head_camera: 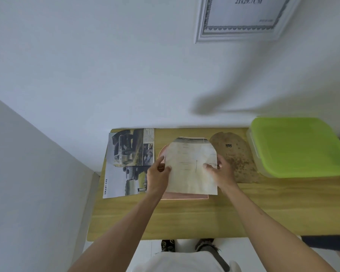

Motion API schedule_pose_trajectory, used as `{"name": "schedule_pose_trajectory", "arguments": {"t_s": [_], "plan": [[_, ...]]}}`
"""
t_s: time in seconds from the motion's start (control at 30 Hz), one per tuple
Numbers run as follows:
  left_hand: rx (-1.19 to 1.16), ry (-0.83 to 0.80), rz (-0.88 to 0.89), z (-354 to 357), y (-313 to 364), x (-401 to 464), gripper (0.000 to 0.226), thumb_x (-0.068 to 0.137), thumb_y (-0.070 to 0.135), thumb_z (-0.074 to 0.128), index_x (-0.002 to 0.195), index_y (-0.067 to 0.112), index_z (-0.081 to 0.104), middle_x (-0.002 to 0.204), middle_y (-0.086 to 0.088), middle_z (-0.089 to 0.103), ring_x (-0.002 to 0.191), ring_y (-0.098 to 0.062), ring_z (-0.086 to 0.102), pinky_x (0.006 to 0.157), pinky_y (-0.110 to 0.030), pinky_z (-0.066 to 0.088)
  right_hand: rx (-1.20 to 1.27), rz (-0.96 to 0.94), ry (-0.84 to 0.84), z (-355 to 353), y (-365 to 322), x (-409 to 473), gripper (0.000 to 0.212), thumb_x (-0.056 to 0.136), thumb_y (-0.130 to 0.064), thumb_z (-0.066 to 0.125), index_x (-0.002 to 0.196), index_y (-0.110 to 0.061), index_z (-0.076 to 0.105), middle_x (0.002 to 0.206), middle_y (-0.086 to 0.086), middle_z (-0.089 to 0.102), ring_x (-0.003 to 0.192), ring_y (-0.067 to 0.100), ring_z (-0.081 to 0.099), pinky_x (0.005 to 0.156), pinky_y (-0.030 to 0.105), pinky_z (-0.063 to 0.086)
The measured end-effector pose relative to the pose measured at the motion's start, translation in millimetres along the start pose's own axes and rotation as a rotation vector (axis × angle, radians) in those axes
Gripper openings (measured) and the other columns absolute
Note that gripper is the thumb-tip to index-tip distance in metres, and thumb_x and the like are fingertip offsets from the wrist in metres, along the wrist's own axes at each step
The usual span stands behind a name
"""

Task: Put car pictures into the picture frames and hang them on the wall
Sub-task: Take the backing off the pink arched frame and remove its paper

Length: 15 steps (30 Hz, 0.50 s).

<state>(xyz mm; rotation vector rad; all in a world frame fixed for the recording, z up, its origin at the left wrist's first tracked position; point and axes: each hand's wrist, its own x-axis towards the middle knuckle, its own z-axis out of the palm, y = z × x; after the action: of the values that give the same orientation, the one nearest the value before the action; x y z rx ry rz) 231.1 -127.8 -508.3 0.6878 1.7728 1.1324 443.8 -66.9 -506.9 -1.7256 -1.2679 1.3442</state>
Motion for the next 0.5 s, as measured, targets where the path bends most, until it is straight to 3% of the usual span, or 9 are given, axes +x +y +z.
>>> {"name": "schedule_pose_trajectory", "arguments": {"t_s": [0.13, 0.27, 0.5], "plan": [[0.045, -0.064, -0.059, 12.5, -5.0, -3.6, 0.038, 0.081, 0.009, 0.072, 0.117, 0.022, 0.068, 0.091, -0.003, 0.07, 0.087, -0.023, 0.069, 0.079, -0.046, 0.06, -0.07, 0.0, 0.032, -30.4, 13.1, -2.9, 0.012, 0.089, -0.019, 0.067, 0.098, -0.026, 0.069, 0.096, -0.005, 0.073, 0.092, 0.019, 0.07, 0.077, 0.037, 0.056], [0.047, -0.144, -0.094, 37.1, -6.5, -17.9, 0.026, 0.078, 0.003, 0.07, 0.096, 0.022, 0.069, 0.086, -0.011, 0.072, 0.084, -0.028, 0.071, 0.074, -0.044, 0.06, -0.09, 0.065, 0.125, -67.4, 30.3, -10.1, 0.017, 0.083, -0.014, 0.075, 0.096, -0.019, 0.067, 0.092, 0.001, 0.075, 0.082, 0.019, 0.073, 0.065, 0.033, 0.058], [0.166, -0.314, -0.127, 106.3, -11.0, -50.6, 0.015, 0.069, -0.004, 0.065, 0.082, 0.002, 0.064, 0.077, -0.018, 0.067, 0.06, -0.028, 0.064, 0.062, -0.048, 0.059, -0.2, 0.117, 0.17, -145.2, 75.4, -16.0, 0.018, 0.079, -0.021, 0.08, 0.093, -0.022, 0.068, 0.091, -0.003, 0.072, 0.084, 0.017, 0.069, 0.077, 0.039, 0.059]]}}
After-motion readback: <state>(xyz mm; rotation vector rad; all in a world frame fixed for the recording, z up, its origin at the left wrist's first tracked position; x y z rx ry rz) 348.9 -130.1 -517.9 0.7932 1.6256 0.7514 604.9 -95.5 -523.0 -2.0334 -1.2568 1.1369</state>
